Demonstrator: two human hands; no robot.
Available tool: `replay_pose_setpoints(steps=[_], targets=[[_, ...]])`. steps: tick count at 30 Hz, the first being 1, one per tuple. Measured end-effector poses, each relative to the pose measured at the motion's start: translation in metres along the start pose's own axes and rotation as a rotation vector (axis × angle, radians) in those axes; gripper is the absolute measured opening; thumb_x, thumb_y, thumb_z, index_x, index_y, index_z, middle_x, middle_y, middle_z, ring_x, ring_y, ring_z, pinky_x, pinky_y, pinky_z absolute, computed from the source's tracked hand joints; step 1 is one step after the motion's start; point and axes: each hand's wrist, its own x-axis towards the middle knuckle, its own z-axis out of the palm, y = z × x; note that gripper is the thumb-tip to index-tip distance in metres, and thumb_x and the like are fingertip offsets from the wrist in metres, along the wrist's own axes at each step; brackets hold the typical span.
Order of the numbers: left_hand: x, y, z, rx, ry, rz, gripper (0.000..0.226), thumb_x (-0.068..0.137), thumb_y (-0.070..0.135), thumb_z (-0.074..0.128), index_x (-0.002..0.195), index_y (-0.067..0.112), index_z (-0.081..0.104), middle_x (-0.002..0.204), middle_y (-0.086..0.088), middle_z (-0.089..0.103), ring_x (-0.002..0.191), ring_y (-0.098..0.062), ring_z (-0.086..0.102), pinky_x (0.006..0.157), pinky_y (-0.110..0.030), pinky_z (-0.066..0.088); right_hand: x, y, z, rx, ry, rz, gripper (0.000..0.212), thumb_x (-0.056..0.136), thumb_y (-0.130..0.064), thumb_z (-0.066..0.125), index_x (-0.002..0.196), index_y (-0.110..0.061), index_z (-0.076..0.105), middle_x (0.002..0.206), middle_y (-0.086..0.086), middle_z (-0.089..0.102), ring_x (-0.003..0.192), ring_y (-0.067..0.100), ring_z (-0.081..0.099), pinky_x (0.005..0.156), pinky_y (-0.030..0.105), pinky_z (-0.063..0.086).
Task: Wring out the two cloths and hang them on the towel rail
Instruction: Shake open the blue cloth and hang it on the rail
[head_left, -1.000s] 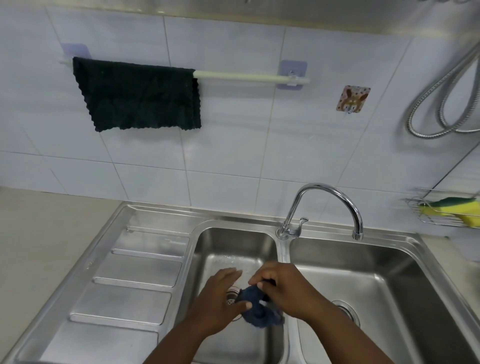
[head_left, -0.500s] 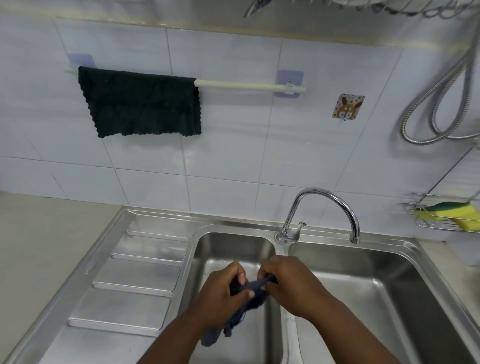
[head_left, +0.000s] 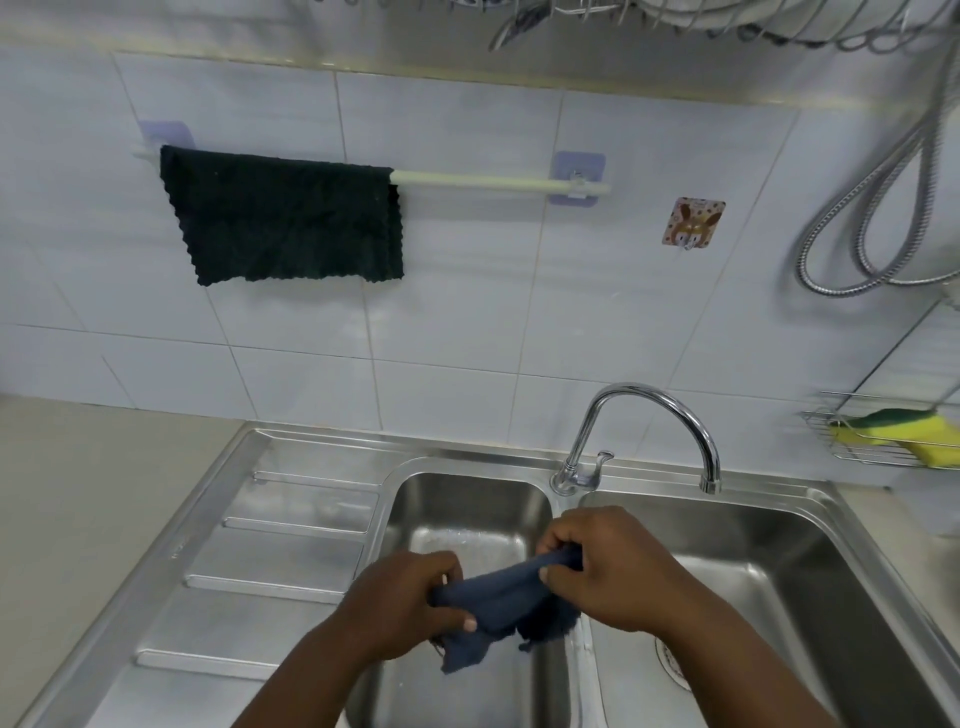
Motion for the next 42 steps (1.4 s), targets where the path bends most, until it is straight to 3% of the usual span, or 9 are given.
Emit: replay_pose_setpoints(steps=[5,10,13,18,22,25,31,36,42], targets=[[-0.006,0.003,-0.011,0.098,0.007,0.038,0.020,0.078,0.035,0.069,0.072,0.034,0.050,0.085,0.011,0.056,0.079,-0.006,0.052,0.064,-0.008,0.031,0.001,0.010,0.002,-0.082,-0.010,0.049,0.016,0.078,-0.022,0.063,0.074,-0.034,0.054,0.078,-0.016,0.056,0.074,0.000,0.053,0.062,0.013,0.035],[-0.004,0.011,-0.014,-0.228,-0.033,-0.017,0.015,0.075,0.029,0.067,0.081,0.020,0.056,0.080,-0.005,0.064,0.067,-0.011,0.057,0.063,-0.025,0.047,0.004,0.012,0.007,-0.066,0.030,0.102,0.025,0.074,-0.007,0.062,0.067,-0.027,0.048,0.076,-0.013,0.053,0.072,0.003,0.051,0.059,0.014,0.035],[-0.004,0.009,-0.014,-0.228,-0.108,-0.069,0.014,0.077,0.029,0.058,0.077,0.016,0.062,0.074,-0.002,0.064,0.069,-0.018,0.061,0.071,-0.036,0.053,0.005,0.015,0.004,-0.057,0.054,0.144,0.030,0.074,-0.005,0.061,0.065,-0.030,0.046,0.075,-0.010,0.055,0.067,0.004,0.049,0.056,0.015,0.036],[-0.005,0.004,-0.008,-0.122,-0.140,-0.133,0.027,0.090,0.023,0.055,0.064,0.034,0.055,0.069,0.013,0.057,0.068,-0.006,0.057,0.071,-0.022,0.050,0.001,0.019,0.003,-0.034,0.003,0.190,0.020,0.074,-0.012,0.070,0.075,-0.029,0.060,0.082,-0.010,0.059,0.070,0.006,0.055,0.055,0.012,0.040],[-0.007,0.006,-0.010,0.103,0.048,-0.154,0.020,0.086,0.016,0.055,0.086,0.032,0.067,0.087,0.013,0.063,0.087,-0.010,0.062,0.083,-0.024,0.045,0.000,0.020,0.006,-0.058,-0.067,0.181,0.021,0.078,-0.015,0.069,0.094,-0.028,0.070,0.095,-0.009,0.060,0.077,0.005,0.057,0.062,0.010,0.041],[-0.008,0.007,-0.011,0.331,0.158,-0.210,0.016,0.089,0.022,0.054,0.100,0.026,0.065,0.103,0.005,0.068,0.101,-0.017,0.062,0.081,-0.027,0.035,0.003,0.022,0.006,-0.111,-0.039,0.194,0.019,0.085,-0.014,0.063,0.081,-0.031,0.069,0.090,-0.008,0.059,0.074,0.004,0.055,0.061,0.011,0.040],[-0.010,-0.010,-0.003,0.219,0.122,-0.283,0.025,0.092,0.021,0.059,0.117,0.019,0.058,0.121,-0.004,0.064,0.111,-0.020,0.062,0.094,-0.027,0.044,0.005,0.028,0.006,-0.068,0.091,0.262,0.027,0.084,-0.015,0.064,0.070,-0.038,0.061,0.084,-0.008,0.065,0.075,0.006,0.059,0.066,0.015,0.045],[-0.006,-0.017,-0.012,0.136,0.161,-0.218,0.016,0.086,0.004,0.056,0.097,0.014,0.052,0.096,-0.007,0.064,0.089,-0.025,0.062,0.077,-0.031,0.049,0.001,0.037,0.008,-0.064,0.139,0.320,0.036,0.083,-0.012,0.066,0.063,-0.041,0.057,0.077,-0.007,0.069,0.070,0.006,0.063,0.064,0.014,0.048],[-0.010,-0.015,-0.023,-0.185,0.146,-0.136,0.020,0.091,0.021,0.062,0.081,0.031,0.048,0.081,0.005,0.060,0.073,-0.010,0.059,0.066,-0.019,0.049,0.000,0.048,0.002,-0.110,0.076,0.317,0.030,0.080,-0.005,0.066,0.068,-0.032,0.059,0.079,-0.006,0.064,0.069,0.006,0.057,0.058,0.007,0.038]])
